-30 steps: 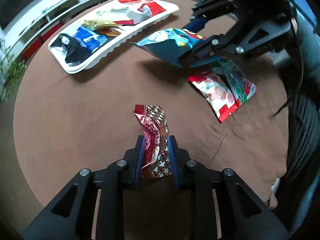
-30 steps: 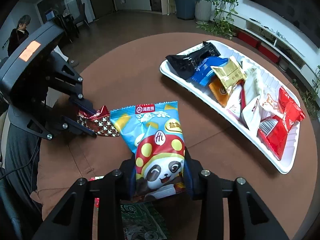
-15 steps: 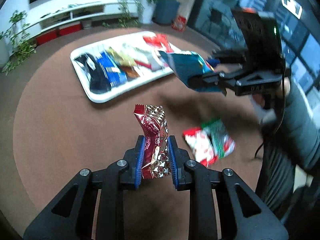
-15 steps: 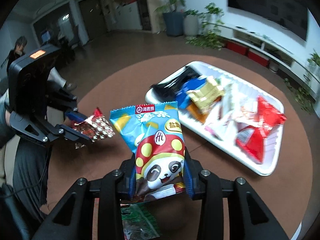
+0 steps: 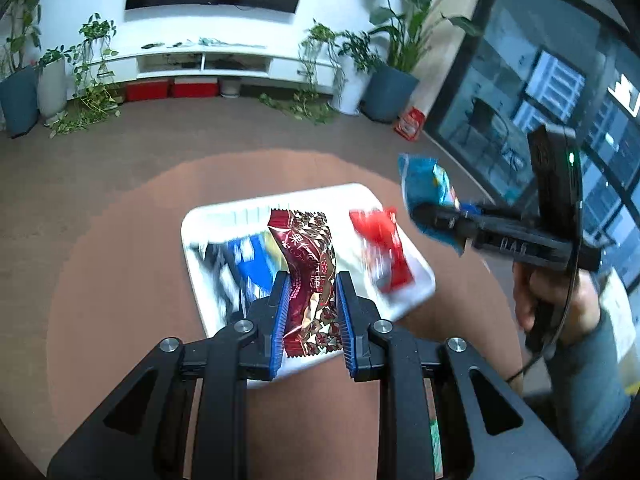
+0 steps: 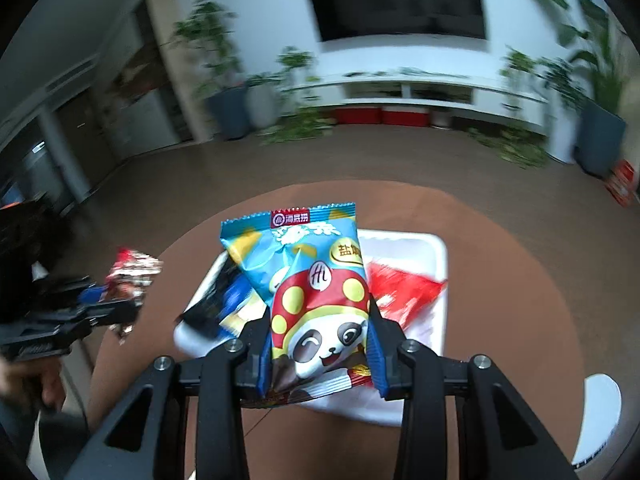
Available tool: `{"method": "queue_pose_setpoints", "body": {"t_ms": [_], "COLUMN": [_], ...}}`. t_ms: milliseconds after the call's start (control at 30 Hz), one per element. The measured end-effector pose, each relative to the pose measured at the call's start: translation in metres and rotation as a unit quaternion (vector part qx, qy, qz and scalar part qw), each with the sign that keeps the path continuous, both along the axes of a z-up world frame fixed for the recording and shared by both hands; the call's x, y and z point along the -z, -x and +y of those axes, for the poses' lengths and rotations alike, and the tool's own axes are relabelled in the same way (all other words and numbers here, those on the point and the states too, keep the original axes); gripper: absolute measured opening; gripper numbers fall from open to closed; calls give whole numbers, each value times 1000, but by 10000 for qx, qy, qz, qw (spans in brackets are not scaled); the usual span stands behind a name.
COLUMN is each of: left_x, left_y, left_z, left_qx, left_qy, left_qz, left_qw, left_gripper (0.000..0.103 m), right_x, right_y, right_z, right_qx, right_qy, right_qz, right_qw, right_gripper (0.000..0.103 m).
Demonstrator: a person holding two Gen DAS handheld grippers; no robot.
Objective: Organize snacks
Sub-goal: 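Carry the star-print wrapper and panda packet to the tray and lower them in, then open both grippers and lift them away from the tray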
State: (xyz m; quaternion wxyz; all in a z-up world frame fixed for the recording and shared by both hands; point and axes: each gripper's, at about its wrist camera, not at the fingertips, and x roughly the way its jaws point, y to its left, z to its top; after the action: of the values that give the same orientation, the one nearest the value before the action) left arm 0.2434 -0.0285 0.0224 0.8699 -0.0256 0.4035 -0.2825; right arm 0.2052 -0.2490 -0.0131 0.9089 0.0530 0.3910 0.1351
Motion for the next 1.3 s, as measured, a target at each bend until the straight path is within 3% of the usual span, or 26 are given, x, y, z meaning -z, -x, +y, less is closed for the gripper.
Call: {"method": "queue_pose_setpoints", "body": {"t_ms": [200, 267, 600, 933, 1267, 1300], "left_x": [11, 23, 76, 114, 119, 119], "left_y": [-36, -42, -64, -73, -68, -66], "left_z": [-25, -33, -59, -75, -72, -72], "left_qx": [-170, -180, -220, -308, -343, -342], "left_qy": [-191, -289, -651, -863, -835, -824], "left_qz": [23, 77, 319, 408, 401, 399], "left_qw": [9997, 9994, 9971, 9950, 9951, 9952], "left_gripper": [21, 21, 21, 23, 23, 29], "right_x": [9, 15, 59, 67, 64, 64], "right_y": [-39, -48, -60, -57, -56, -56], "right_z": [20, 27, 52, 64, 66, 66], "right_qx": [39, -42, 57, 17, 0, -9], "right_qy": [674, 668, 1489, 1884, 1866, 1867], "right_qz": [134, 170, 404, 316, 331, 338], "right_qw": [9976, 9976, 9880, 9816, 9819, 9818], "right_gripper": [40, 40, 40, 43, 53, 55]}}
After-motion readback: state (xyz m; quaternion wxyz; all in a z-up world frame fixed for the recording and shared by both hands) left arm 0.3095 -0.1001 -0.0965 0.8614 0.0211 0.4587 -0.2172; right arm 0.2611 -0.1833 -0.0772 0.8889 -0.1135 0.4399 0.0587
